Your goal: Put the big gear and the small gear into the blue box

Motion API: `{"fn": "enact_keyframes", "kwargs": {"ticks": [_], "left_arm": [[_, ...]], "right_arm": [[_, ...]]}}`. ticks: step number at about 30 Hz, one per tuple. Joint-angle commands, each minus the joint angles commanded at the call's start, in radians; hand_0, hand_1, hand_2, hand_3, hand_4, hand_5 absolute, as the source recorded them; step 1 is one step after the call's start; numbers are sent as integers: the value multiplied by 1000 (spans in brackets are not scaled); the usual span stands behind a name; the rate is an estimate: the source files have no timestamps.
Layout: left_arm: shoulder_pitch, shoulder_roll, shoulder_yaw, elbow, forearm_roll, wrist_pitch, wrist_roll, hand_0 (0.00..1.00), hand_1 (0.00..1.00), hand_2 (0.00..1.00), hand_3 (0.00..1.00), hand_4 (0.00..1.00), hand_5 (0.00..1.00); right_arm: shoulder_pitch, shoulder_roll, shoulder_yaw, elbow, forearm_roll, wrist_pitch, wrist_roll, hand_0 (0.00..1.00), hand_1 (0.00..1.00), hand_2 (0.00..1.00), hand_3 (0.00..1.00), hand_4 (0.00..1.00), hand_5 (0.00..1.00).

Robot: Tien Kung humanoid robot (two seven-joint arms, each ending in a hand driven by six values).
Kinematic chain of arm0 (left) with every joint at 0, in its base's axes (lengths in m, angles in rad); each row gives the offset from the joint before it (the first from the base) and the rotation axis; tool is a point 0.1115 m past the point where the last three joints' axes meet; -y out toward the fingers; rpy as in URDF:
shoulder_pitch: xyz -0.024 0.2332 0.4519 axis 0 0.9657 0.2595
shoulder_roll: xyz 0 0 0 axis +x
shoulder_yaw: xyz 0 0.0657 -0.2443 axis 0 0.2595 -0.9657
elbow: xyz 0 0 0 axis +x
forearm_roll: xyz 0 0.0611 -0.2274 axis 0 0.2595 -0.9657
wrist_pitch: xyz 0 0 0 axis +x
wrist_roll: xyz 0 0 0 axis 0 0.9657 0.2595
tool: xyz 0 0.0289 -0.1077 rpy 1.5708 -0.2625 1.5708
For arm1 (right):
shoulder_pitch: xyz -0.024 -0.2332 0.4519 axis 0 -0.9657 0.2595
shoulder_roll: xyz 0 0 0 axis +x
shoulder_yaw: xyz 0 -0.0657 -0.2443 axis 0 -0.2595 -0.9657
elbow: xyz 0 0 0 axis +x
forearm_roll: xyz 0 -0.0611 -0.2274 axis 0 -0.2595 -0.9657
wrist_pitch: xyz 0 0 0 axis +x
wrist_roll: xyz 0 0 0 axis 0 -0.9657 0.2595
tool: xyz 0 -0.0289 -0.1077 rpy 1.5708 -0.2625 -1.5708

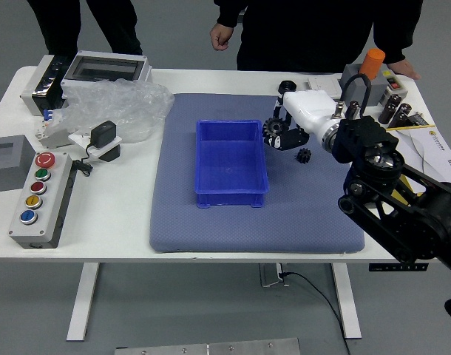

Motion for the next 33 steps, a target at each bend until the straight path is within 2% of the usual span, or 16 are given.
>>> {"fn": "enact_keyframes", "kwargs": {"ticks": [11,12,17,18,23,24,33], "left_arm": [[4,-4,-4,0,10,-1,3,847,817,825,860,740,294],[4,-5,-4,0,11,-1,3,847,817,825,860,740,292],[5,-7,-6,0,14,-2,4,847,817,825,860,740,292],[5,-7,-6,0,15,-2,4,847,817,824,859,740,293],[4,-8,-8,0,18,-2,4,847,817,824,859,740,293],[4,-8,-8,0,19,-2,4,847,818,825,859,741,293],[3,-8,-10,0,21,-3,4,847,818,825,860,740,292]], "right_arm": [[25,118,-36,-44,6,-5,6,487,405,404,474,808,95],[25,125,-36,-48,9,-2,5,584,449,508,595,810,455],[24,150,-35,-70,37,43,-9,584,449,508,595,810,455],[24,153,-34,-73,41,50,-11,585,535,671,828,919,540],[26,163,-27,-87,58,72,-16,585,535,671,828,919,540],[27,164,-26,-88,59,74,-16,630,592,748,927,981,618],[32,159,-21,-85,59,79,-21,643,601,748,915,993,643]]}}
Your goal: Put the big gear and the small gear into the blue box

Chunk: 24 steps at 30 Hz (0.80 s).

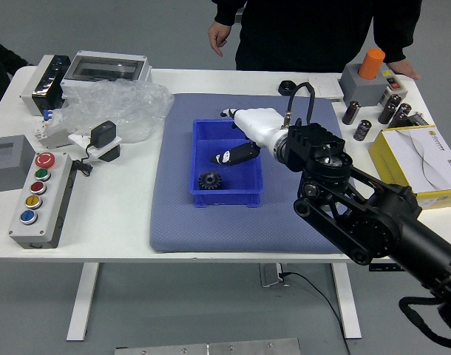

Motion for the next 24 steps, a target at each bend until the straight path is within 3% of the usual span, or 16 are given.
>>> {"fn": "enact_keyframes", "kwargs": {"ticks": [2,3,14,15,20,21,24], "left_arm": [[-1,0,0,0,-1,0,0,847,818,825,860,740,292],[-1,0,1,0,-1,0,0,847,818,824,860,739,291],[-4,4,4,0,-7,1,-1,847,818,826,858,739,291],[-4,4,4,0,-6,1,-1,847,817,825,860,740,293],[-7,5,2,0,-4,1,-1,847,817,825,860,740,293],[-8,5,2,0,-4,0,-1,847,818,825,860,740,294],[-8,6,3,0,-4,0,-1,847,818,825,860,740,294]], "right_arm": [[1,-10,1,5,-1,-4,2,643,601,748,915,993,643],[2,-16,2,6,-1,-7,3,640,573,704,847,979,628],[-1,-135,23,-34,13,-34,41,630,555,690,802,949,565],[0,-143,20,-47,18,-35,46,616,560,684,744,851,375],[12,-168,-2,-116,40,-24,62,616,560,684,744,851,375],[16,-171,-9,-136,44,-23,67,616,571,693,744,826,292],[26,-177,-22,-178,44,-24,77,616,571,693,744,826,292]]}}
